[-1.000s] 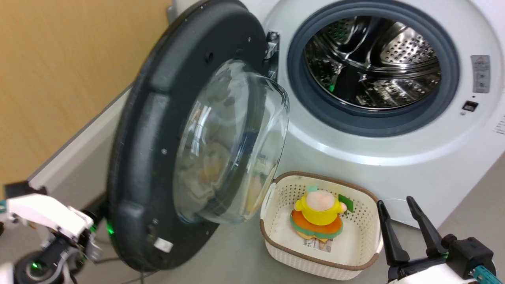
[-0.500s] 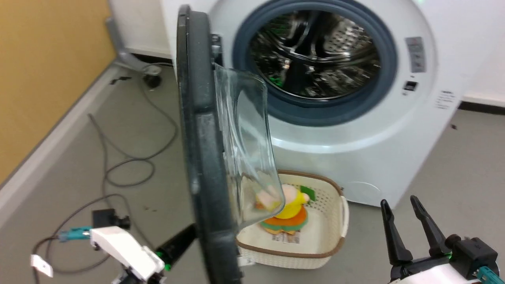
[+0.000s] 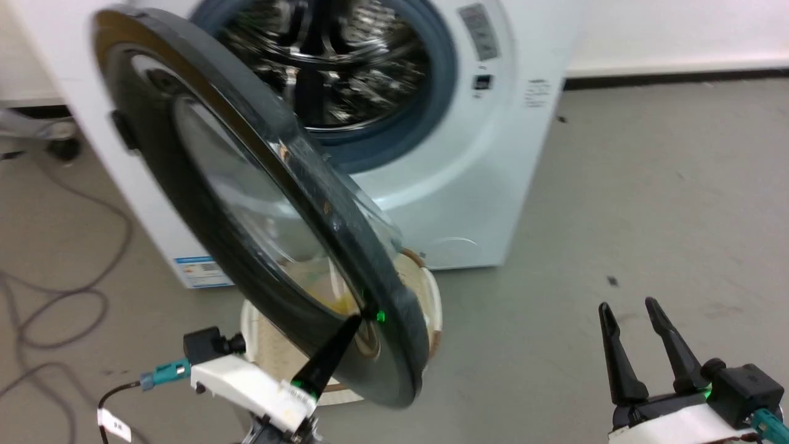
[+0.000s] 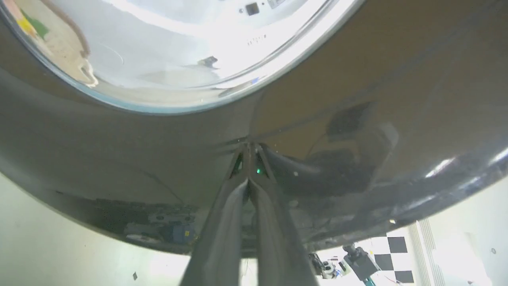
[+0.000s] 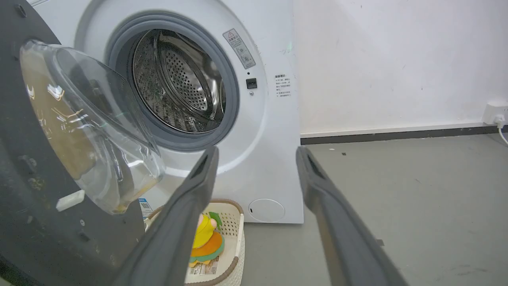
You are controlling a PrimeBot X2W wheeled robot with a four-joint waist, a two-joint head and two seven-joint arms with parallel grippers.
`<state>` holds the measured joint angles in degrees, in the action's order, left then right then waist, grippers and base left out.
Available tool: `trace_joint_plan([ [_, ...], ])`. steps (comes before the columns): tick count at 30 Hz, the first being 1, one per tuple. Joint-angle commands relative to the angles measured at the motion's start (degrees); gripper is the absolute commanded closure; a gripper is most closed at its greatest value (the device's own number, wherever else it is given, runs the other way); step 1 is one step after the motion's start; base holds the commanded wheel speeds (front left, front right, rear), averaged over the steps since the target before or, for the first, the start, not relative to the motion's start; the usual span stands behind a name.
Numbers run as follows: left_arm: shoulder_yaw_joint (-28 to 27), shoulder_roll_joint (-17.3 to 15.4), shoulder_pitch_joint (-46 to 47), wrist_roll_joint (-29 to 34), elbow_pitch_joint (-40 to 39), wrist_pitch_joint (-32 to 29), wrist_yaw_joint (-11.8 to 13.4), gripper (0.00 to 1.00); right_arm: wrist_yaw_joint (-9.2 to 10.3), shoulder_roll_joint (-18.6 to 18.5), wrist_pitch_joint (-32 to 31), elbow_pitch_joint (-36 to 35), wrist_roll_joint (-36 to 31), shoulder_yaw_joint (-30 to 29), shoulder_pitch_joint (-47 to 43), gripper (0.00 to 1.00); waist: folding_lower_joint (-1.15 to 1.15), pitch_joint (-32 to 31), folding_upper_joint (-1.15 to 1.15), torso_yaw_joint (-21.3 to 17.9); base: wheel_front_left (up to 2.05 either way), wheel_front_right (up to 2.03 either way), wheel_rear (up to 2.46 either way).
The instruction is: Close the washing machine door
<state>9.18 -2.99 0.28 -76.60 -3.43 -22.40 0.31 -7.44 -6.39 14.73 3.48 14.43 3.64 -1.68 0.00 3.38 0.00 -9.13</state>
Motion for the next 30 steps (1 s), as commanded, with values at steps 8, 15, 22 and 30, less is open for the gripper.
trace_joint_plan([
  [8,4.64,0.11,10.48,-0.01,6.92,12.08,-0.75,1.00,-0.05,0.62,0.26,-0.41,0.73,0.60,2.54,0.00,0.00,5.90,0.00,-11.50,0.00,0.00,0.00],
  [15,5.24,0.11,21.61,-2.13,14.80,23.82,0.71,1.00,-0.05,1.55,0.26,-0.42,1.33,1.73,3.87,0.00,0.00,8.95,0.00,-16.11,0.00,0.00,0.00],
  [22,5.90,0.11,33.24,-2.13,24.36,27.71,0.48,1.00,-0.05,2.35,0.27,-0.10,1.79,2.40,4.92,0.00,0.00,10.80,0.00,-18.31,0.00,0.00,0.00],
  [30,7.45,0.11,41.37,-1.62,35.00,29.98,-1.36,1.00,-0.05,2.89,0.27,0.32,1.99,2.56,5.74,0.00,0.00,11.54,0.00,-18.32,0.00,0.00,0.00],
])
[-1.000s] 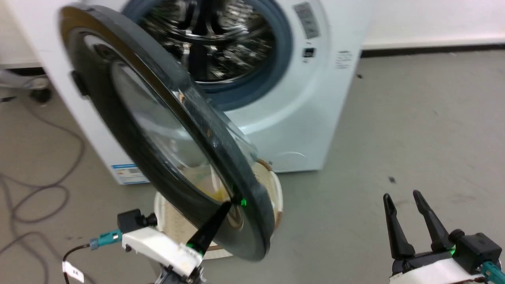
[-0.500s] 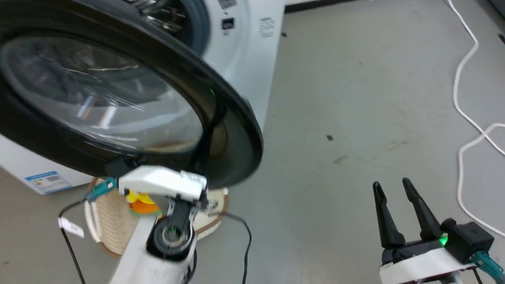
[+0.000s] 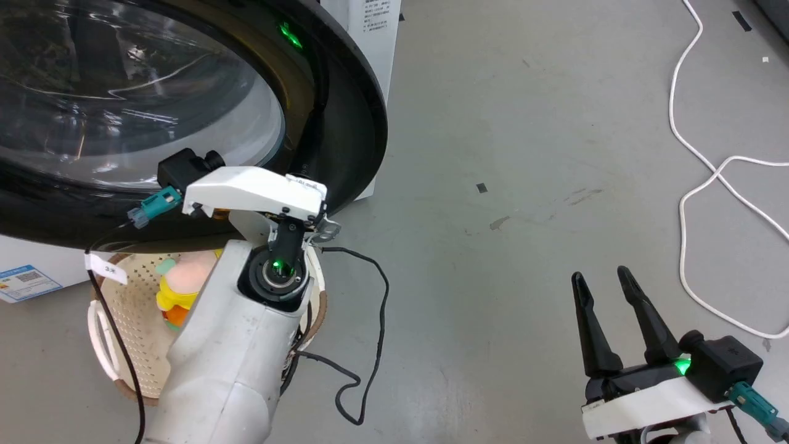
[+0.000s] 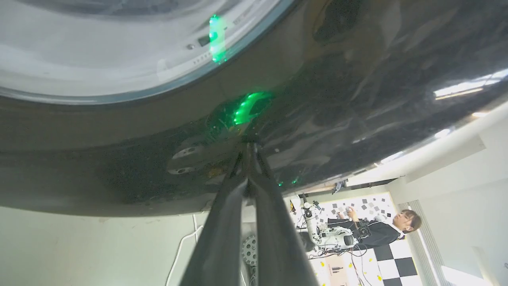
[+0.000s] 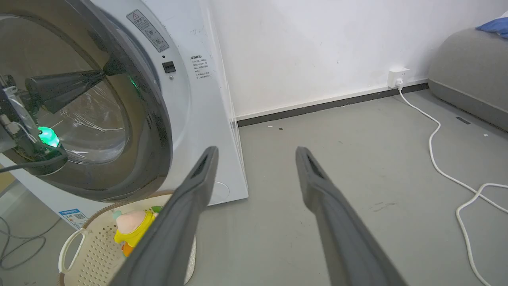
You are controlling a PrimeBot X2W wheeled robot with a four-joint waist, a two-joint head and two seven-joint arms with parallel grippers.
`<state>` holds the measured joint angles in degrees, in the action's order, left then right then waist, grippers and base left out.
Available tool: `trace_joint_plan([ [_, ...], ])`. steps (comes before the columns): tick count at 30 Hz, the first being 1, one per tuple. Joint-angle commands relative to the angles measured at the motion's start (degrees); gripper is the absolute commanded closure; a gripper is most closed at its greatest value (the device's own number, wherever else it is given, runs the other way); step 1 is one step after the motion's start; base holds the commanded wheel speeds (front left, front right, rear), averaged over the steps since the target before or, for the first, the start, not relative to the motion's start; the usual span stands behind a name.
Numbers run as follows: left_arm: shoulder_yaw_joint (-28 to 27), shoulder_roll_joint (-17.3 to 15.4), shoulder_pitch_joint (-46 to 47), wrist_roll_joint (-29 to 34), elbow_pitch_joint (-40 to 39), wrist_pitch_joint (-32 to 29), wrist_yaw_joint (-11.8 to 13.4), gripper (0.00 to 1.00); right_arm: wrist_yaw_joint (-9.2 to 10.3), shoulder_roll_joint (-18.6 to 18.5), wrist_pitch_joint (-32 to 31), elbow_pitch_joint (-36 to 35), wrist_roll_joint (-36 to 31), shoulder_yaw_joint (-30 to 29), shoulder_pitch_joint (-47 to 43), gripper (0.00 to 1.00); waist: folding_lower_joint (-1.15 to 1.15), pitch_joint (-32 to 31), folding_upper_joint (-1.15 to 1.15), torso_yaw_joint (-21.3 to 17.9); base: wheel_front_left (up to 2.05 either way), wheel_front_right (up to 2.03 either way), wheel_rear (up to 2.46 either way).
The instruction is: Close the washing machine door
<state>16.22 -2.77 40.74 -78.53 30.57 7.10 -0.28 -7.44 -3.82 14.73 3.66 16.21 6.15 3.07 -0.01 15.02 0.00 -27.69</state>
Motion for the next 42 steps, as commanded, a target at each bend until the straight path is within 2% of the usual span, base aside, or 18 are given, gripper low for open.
trace_joint_plan([
  [1,0.81,-0.11,1.17,0.29,1.89,0.69,-1.38,1.00,-0.05,0.37,0.27,0.12,0.21,-0.01,0.99,0.00,0.01,-0.20,0.00,0.51,0.00,0.00,0.00],
  [6,3.70,-0.14,-0.04,1.58,4.14,1.56,-4.43,1.00,-0.05,0.50,0.27,0.02,-0.06,-0.70,0.51,0.00,0.01,-2.13,0.00,2.80,0.00,0.00,0.00],
  [8,4.39,-0.22,-0.82,2.17,4.13,1.77,-4.89,1.00,-0.05,0.47,0.27,-0.04,-0.15,-0.89,0.31,0.00,0.01,-2.72,0.00,3.39,0.00,0.00,0.00],
  [11,8.98,-2.24,-4.71,7.64,2.24,3.42,-6.06,1.00,-0.05,-0.01,0.27,-0.43,-0.58,-1.80,-0.51,0.00,0.01,-5.18,0.00,6.20,0.00,0.00,0.00],
  [12,8.98,-2.24,-4.71,7.64,2.24,3.42,-6.06,1.00,-0.05,-0.01,0.27,-0.43,-0.58,-1.80,-0.51,0.00,0.01,-5.18,0.00,6.20,0.00,0.00,0.00],
  [14,12.23,-4.71,-8.19,12.94,-0.55,5.19,-6.16,1.00,-0.05,-0.50,0.27,-0.86,-0.86,-2.52,-1.30,0.00,0.01,-6.99,0.00,8.85,0.00,0.00,0.00],
  [19,17.09,-11.11,-12.91,25.52,-5.68,7.15,-1.99,1.00,-0.05,-1.35,0.27,-1.17,-1.22,-2.72,-2.44,0.00,0.01,-9.21,0.00,13.32,0.00,0.00,0.00],
  [22,16.48,-13.92,-15.90,30.68,-10.44,7.70,1.04,1.00,-0.05,-1.65,0.27,-1.37,-1.34,-2.87,-2.97,0.00,0.01,-10.22,0.00,15.88,0.00,0.00,0.00],
  [23,16.48,-13.92,-15.90,30.68,-10.44,7.70,1.04,1.00,-0.05,-1.65,0.27,-1.37,-1.34,-2.87,-2.97,0.00,0.01,-10.22,0.00,15.88,0.00,0.00,0.00],
  [26,13.03,-15.59,-19.27,36.06,-16.72,7.85,4.73,1.00,-0.05,-2.04,0.27,-1.58,-1.42,-3.03,-3.60,0.00,0.01,-10.98,0.00,18.43,0.00,0.00,0.00],
  [29,7.41,-15.14,-24.22,40.87,-23.05,7.87,8.56,1.00,-0.05,-2.23,0.27,-1.86,-1.48,-3.22,-4.11,0.00,0.01,-11.51,0.00,20.65,0.00,0.00,0.00],
  [31,4.09,-14.30,-27.80,43.70,-26.25,7.88,10.04,1.00,-0.05,-2.31,0.27,-1.92,-1.55,-3.03,-4.29,0.00,0.01,-11.79,0.00,21.75,0.00,0.00,0.00],
  [38,-1.72,-10.67,-37.09,52.81,-31.91,7.89,10.58,1.00,-0.05,-2.73,0.27,-1.72,-1.68,-2.53,-4.57,0.00,0.01,-12.62,0.00,24.31,0.00,0.00,0.00],
  [39,-1.90,-10.19,-38.03,54.10,-32.20,7.89,10.43,0.22,-0.05,-2.83,0.26,-1.64,-1.70,-2.50,-4.73,0.00,0.01,-12.79,0.00,24.64,0.00,0.00,0.00],
  [40,-1.73,-9.88,-38.98,55.49,-32.31,7.89,10.17,0.00,-0.05,-2.91,0.23,-1.55,-1.69,-2.49,-4.91,0.00,0.01,-12.95,0.00,24.96,0.00,0.00,0.00],
  [42,-0.85,-9.37,-40.64,57.41,-31.34,7.89,9.50,0.00,-0.05,-3.11,-0.10,-1.34,-1.68,-2.22,-5.24,0.00,0.01,-13.22,0.00,25.45,0.00,0.00,0.00],
])
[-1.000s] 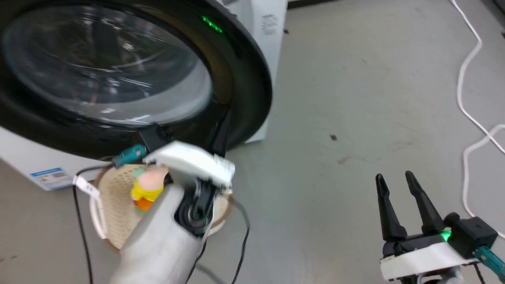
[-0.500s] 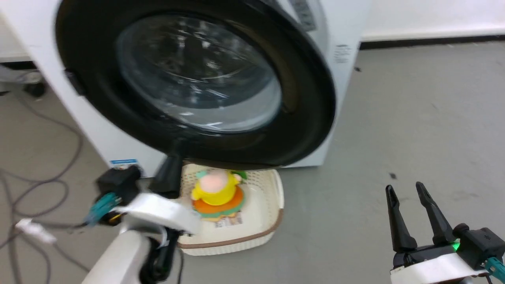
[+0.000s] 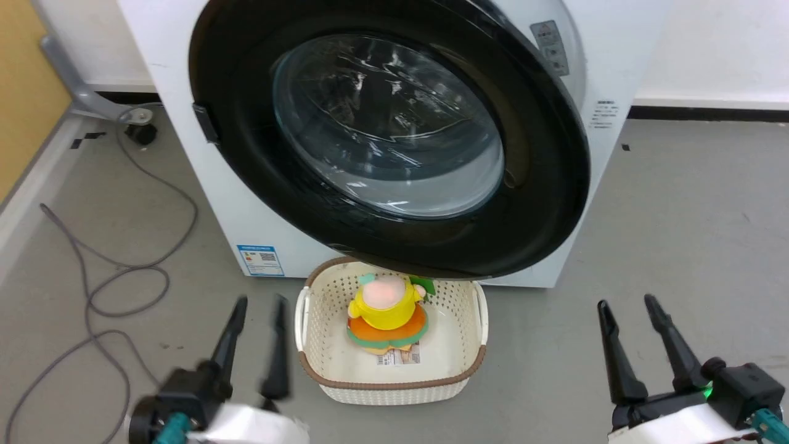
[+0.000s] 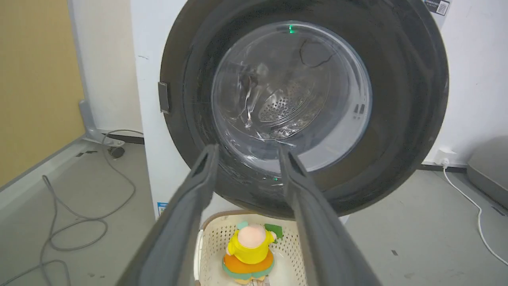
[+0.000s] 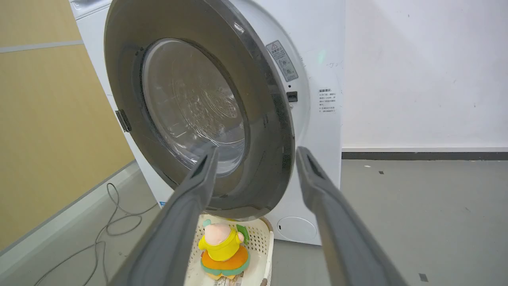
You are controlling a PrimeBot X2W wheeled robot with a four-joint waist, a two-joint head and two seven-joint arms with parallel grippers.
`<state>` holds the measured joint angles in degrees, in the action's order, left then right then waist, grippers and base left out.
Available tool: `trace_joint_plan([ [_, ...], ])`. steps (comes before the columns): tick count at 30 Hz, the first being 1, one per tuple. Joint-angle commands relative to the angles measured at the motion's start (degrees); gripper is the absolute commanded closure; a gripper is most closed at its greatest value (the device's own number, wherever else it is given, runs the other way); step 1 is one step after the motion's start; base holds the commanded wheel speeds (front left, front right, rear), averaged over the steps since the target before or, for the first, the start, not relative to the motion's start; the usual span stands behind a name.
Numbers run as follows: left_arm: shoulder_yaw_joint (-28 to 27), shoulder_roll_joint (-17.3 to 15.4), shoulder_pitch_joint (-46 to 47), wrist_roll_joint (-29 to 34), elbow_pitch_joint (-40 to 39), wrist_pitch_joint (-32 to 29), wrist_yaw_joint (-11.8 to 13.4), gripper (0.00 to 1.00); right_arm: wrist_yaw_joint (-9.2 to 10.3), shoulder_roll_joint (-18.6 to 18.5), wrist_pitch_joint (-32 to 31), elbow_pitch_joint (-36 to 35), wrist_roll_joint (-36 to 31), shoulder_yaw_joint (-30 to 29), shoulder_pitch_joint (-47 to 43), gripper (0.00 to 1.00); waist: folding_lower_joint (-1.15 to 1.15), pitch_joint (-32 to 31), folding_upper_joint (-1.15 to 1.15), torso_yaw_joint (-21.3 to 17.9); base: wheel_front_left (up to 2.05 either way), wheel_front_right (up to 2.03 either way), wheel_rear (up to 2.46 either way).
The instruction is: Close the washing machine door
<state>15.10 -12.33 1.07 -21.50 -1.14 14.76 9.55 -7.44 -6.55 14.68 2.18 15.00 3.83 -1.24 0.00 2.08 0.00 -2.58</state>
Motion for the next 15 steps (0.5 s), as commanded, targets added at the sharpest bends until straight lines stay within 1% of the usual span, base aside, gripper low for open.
trace_joint_plan([
  [1,0.58,0.50,-1.45,0.95,0.83,0.23,-0.68,0.00,-0.05,-0.50,-0.29,0.26,-0.51,0.29,-1.05,0.00,0.00,-0.40,0.00,0.55,0.00,0.00,0.00],
  [7,0.78,1.72,-2.61,3.72,1.76,0.23,-1.60,0.00,-0.05,-0.69,-0.50,0.06,-0.67,0.39,-1.37,0.00,0.00,-0.59,0.00,1.72,0.00,0.00,0.00],
  [12,0.92,2.09,-2.25,5.91,1.58,0.23,-1.46,0.00,-0.05,-1.00,-0.76,-0.43,-0.50,0.93,-1.47,0.00,0.00,0.07,0.00,2.95,0.00,0.00,0.00],
  [13,0.89,2.26,-2.10,6.11,1.40,0.23,-1.50,0.00,-0.05,-1.20,-0.90,-0.60,-0.46,1.16,-1.42,0.16,0.00,0.30,0.00,3.28,0.00,0.00,0.00],
  [14,0.90,2.34,-1.91,6.44,1.28,0.23,-1.54,0.00,-0.05,-1.47,-1.02,-0.80,-0.41,1.37,-1.34,0.65,0.00,0.56,0.00,3.65,0.00,0.00,0.00],
  [15,0.93,2.42,-1.70,6.83,1.17,0.23,-1.54,0.00,-0.05,-1.75,-1.08,-1.06,-0.21,1.54,-1.22,1.00,0.00,0.89,0.00,4.09,0.00,0.00,0.00],
])
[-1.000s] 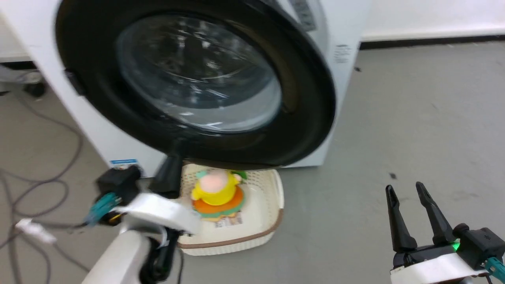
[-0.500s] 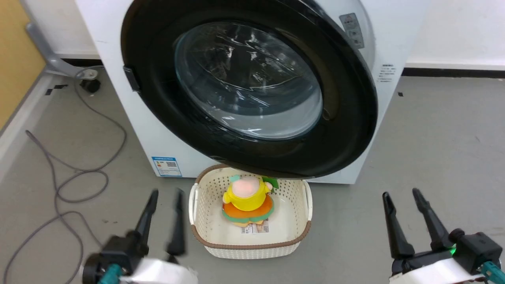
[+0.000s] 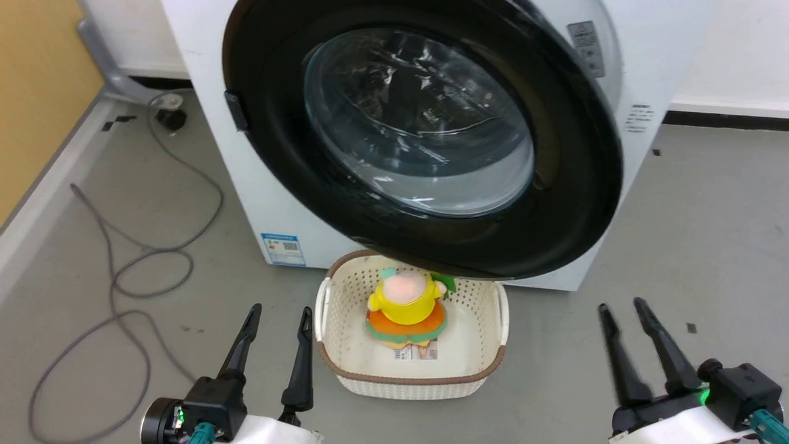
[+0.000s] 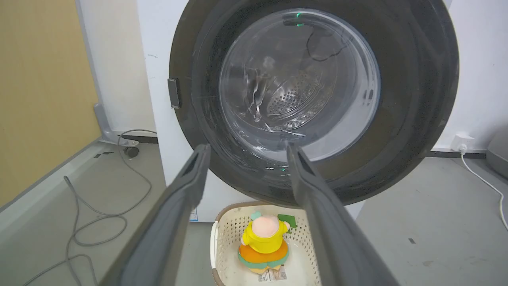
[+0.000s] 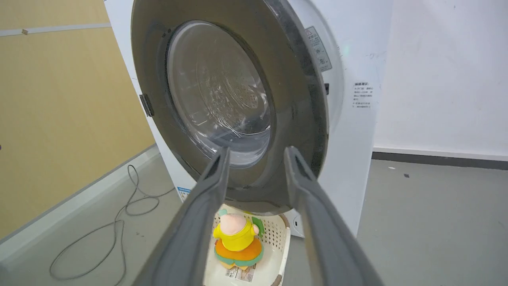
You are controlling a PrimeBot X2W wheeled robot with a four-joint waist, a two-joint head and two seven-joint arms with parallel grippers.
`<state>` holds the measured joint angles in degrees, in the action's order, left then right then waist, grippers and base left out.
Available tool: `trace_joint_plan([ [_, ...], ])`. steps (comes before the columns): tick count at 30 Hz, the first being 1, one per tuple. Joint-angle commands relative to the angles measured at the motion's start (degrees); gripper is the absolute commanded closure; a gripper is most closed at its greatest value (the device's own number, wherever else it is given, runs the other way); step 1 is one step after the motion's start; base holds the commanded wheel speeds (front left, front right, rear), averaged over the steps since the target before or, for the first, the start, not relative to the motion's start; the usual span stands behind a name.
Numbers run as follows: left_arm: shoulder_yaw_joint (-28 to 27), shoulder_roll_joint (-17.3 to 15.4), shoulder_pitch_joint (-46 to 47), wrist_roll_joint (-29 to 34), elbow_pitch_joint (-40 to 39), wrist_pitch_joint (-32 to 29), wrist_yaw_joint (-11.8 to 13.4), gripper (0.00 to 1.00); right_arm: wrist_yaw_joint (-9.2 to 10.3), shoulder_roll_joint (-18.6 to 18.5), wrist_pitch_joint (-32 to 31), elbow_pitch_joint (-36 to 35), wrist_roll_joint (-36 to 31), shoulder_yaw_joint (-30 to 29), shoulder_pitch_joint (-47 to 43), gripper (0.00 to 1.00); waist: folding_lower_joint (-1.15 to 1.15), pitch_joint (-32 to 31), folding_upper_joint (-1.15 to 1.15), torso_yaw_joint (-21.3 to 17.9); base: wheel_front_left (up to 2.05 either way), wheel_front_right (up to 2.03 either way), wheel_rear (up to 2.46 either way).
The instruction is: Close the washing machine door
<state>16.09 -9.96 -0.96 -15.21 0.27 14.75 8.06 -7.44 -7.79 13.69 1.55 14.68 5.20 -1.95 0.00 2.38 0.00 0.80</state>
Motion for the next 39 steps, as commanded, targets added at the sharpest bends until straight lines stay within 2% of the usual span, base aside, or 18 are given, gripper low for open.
trace_joint_plan([
  [1,-0.05,0.26,0.52,0.82,-0.36,0.25,0.02,0.00,-0.05,-0.84,-0.19,-0.65,0.34,0.22,-0.31,1.00,0.00,0.93,0.00,1.19,0.00,0.00,0.00],
  [7,0.53,1.97,2.11,1.84,-0.71,0.25,-0.19,0.00,-0.05,-4.36,-2.47,-2.42,1.61,1.36,3.62,1.00,0.00,4.41,0.00,4.70,0.00,0.00,0.00],
  [13,0.57,3.72,4.55,2.32,-1.09,0.25,-0.48,0.00,-0.05,-9.30,-5.10,-1.99,4.80,2.67,12.65,1.00,0.00,9.06,0.00,7.58,0.00,0.00,0.00],
  [25,1.03,5.96,9.82,3.41,-1.45,0.25,-1.64,0.00,-0.05,-19.40,-12.90,9.66,12.06,1.08,28.88,1.00,0.00,15.98,0.00,12.27,0.00,0.00,0.00],
  [29,1.15,6.37,10.32,3.61,-1.55,0.25,-1.74,0.00,-0.05,-21.10,-13.74,13.48,13.31,0.81,32.26,1.00,0.00,17.12,0.00,13.09,0.00,0.00,0.00],
  [33,1.22,6.64,10.56,3.44,-1.24,0.25,-1.84,0.00,-0.05,-20.76,-14.64,17.92,15.84,-0.53,36.82,1.00,0.00,18.07,0.00,13.30,0.00,0.00,0.00],
  [39,1.67,6.89,11.71,3.32,-1.09,0.25,-2.04,0.00,-0.05,-22.06,-15.99,24.97,15.79,-0.76,44.85,1.00,0.00,19.22,0.00,13.86,0.00,0.00,0.00],
])
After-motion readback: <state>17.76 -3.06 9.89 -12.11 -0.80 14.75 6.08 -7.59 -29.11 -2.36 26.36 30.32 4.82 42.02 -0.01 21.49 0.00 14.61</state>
